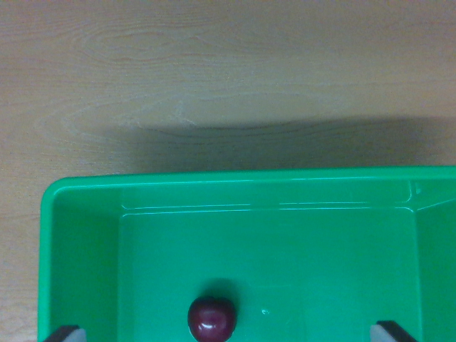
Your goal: Pick fruit
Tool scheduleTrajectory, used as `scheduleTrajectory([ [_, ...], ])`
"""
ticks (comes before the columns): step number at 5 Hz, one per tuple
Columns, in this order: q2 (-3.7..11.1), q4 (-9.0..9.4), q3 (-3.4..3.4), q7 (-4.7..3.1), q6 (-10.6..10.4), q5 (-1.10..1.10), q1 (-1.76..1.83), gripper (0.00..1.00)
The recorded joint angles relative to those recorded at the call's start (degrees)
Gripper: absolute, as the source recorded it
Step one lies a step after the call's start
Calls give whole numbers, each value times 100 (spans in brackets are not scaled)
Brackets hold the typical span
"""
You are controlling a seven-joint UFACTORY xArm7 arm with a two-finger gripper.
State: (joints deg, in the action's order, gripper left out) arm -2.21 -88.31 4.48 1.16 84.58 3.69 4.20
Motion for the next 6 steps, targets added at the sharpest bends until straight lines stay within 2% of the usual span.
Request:
scheduleTrajectory([
  [1, 74, 132, -17, -3, -153, -14, 17, 0],
  [2, 74, 132, -17, -3, -153, -14, 17, 0],
  [3, 157, 281, -36, -7, -326, -30, 36, 0],
  [4, 157, 281, -36, -7, -326, -30, 36, 0],
  [6, 365, 653, -84, -17, -756, -68, 84, 0],
])
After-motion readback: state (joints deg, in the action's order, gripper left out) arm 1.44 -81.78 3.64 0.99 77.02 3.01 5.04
